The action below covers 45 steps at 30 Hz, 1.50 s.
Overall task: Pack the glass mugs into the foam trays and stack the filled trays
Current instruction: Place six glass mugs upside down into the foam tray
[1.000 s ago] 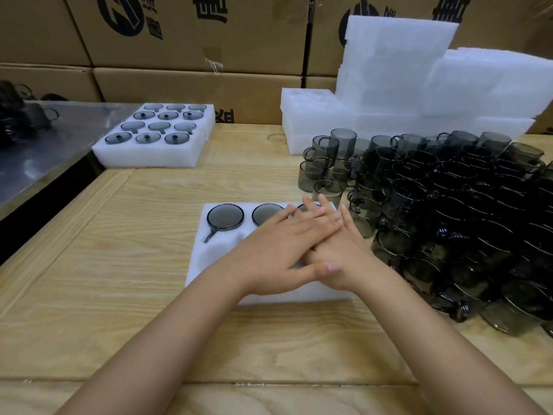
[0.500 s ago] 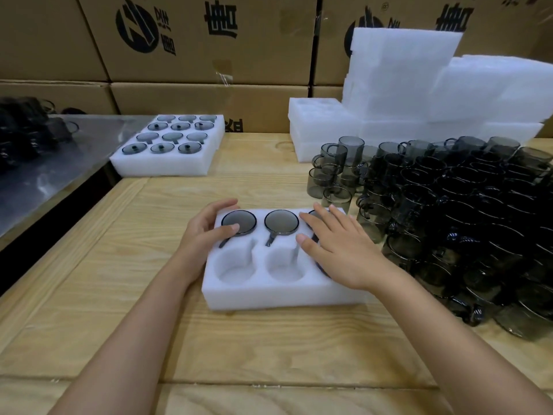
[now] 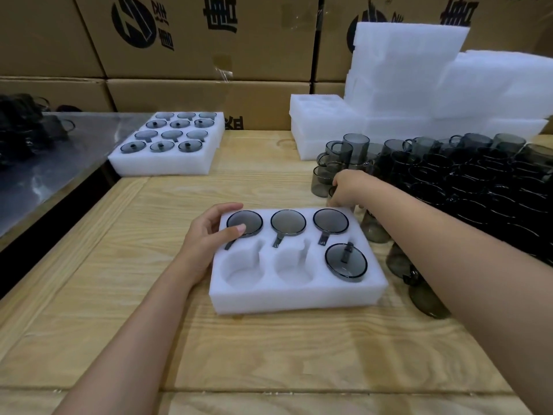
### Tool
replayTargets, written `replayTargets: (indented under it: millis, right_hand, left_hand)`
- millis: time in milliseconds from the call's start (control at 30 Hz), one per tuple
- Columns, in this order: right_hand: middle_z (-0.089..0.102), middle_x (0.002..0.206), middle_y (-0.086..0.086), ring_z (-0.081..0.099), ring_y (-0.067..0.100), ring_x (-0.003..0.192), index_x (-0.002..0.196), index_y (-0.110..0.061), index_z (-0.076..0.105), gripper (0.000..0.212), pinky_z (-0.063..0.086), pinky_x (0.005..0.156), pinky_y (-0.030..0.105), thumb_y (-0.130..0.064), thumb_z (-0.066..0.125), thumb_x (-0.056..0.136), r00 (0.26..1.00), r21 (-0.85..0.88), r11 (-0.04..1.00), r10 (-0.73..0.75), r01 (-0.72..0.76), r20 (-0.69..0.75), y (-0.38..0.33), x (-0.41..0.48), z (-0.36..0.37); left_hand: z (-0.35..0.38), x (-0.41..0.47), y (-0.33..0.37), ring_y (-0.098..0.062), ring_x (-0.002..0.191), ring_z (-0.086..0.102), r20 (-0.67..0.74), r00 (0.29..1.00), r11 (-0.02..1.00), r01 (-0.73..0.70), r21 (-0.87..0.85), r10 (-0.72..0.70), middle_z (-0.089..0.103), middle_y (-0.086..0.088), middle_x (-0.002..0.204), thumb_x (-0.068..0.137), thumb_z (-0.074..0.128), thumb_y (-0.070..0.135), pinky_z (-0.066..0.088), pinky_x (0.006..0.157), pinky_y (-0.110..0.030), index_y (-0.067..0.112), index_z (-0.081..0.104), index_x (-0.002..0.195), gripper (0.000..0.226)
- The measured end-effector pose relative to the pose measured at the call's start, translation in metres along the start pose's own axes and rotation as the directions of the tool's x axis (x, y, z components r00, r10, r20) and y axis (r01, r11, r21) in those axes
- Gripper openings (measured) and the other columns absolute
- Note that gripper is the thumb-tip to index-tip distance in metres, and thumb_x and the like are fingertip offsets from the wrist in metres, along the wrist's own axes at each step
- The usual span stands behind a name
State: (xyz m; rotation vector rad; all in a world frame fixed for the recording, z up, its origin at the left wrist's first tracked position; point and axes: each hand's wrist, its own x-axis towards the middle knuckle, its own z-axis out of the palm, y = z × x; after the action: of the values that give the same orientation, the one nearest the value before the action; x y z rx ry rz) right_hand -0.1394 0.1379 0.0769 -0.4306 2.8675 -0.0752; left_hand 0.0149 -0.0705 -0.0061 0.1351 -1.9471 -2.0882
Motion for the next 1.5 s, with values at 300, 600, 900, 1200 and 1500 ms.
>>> replayTargets:
  millis: [300,600,900,1200,1500]
  right_hand:
    - [0.054,0.074,0.006,0.052,0.025,0.068,0.068,-0.013,0.049,0.038,0.031,0.05,0.026,-0.048,0.064,0.076,0.913,0.026,0.998,-0.04,0.055,-0.406,0.001,-0.036,-0.032]
    - [0.071,0.063,0.003,0.067,0.011,0.051,0.079,-0.005,0.069,0.061,0.049,0.053,0.021,-0.065,0.061,0.07,0.943,0.167,0.929,-0.333,0.331,-0.018,-0.037,-0.121,-0.022]
    - [0.065,0.051,0.002,0.061,0.015,0.05,0.06,-0.012,0.061,0.05,0.047,0.048,0.022,-0.06,0.064,0.071,0.937,0.051,0.938,-0.339,0.344,-0.086,-0.042,-0.116,-0.006]
    - [0.039,0.069,-0.002,0.036,0.01,0.057,0.062,-0.018,0.039,0.05,0.021,0.046,0.025,-0.062,0.057,0.076,0.895,-0.175,0.905,-0.416,0.389,-0.164,-0.055,-0.12,0.007]
    - [0.039,0.143,0.003,0.029,0.022,0.134,0.14,-0.017,0.034,0.067,0.027,0.102,0.037,-0.063,0.024,0.092,0.828,0.039,0.836,-0.534,0.547,-0.174,-0.058,-0.108,0.032]
  left_hand:
    - [-0.001,0.0,-0.001,-0.021,0.09,0.066,-0.002,1.0,1.0,0.001,0.018,0.0,0.069,-0.003,0.096,0.067,0.07,0.016,0.053,0.073,-0.032,0.015,0.063,0.114,0.047]
    - [0.001,-0.002,0.003,-0.021,0.091,0.065,0.003,1.0,0.999,0.004,0.032,-0.004,0.068,-0.007,0.101,0.066,0.069,0.017,0.053,0.075,-0.029,0.01,0.061,0.117,0.052]
    - [0.0,-0.004,0.003,-0.026,0.095,0.064,-0.001,1.0,0.999,0.028,0.016,-0.028,0.067,-0.013,0.106,0.067,0.069,0.016,0.051,0.08,-0.037,0.009,0.06,0.12,0.054]
    - [0.001,-0.003,0.003,-0.024,0.095,0.064,0.007,1.0,0.999,0.009,0.041,-0.009,0.066,-0.012,0.106,0.067,0.068,0.015,0.052,0.081,-0.035,0.009,0.06,0.12,0.053]
    - [0.016,-0.015,0.035,-0.018,0.126,0.05,0.014,0.95,0.888,-0.296,0.352,0.311,0.057,-0.007,0.131,0.078,0.06,0.027,0.036,0.109,-0.041,0.015,0.059,0.12,0.044]
